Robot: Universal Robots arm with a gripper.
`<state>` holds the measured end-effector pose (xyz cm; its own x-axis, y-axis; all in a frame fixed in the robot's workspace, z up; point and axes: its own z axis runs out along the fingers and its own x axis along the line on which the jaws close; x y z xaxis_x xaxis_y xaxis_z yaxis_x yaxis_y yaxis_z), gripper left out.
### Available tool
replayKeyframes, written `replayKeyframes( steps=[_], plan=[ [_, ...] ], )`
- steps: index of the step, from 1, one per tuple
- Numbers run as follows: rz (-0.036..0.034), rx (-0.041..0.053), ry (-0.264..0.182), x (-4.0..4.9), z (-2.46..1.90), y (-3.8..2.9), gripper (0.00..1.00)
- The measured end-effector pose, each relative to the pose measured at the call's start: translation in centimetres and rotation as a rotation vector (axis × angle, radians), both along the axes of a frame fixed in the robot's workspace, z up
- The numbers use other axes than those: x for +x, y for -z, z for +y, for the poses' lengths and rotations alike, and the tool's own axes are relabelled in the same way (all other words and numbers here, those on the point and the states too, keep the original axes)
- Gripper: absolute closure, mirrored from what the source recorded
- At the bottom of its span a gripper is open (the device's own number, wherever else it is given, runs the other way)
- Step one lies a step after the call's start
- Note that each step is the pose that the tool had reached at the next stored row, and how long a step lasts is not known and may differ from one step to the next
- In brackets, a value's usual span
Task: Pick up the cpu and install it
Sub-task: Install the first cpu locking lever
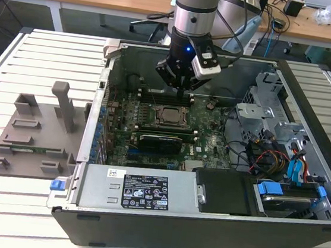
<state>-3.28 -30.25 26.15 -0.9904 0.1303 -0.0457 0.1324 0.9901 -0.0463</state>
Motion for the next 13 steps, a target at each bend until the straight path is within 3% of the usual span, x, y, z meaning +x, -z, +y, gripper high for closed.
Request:
replayKeyframes(
  steps=[4,8,13],
  plan=[
    [0.0000,0.0000,-0.018,0.00,0.00,0.00,0.89],
    [0.0000,0.0000,-0.067,0.00,0.00,0.00,0.89],
    [0.0000,0.0000,-0.085,0.00,0.00,0.00,0.89]
  ],
)
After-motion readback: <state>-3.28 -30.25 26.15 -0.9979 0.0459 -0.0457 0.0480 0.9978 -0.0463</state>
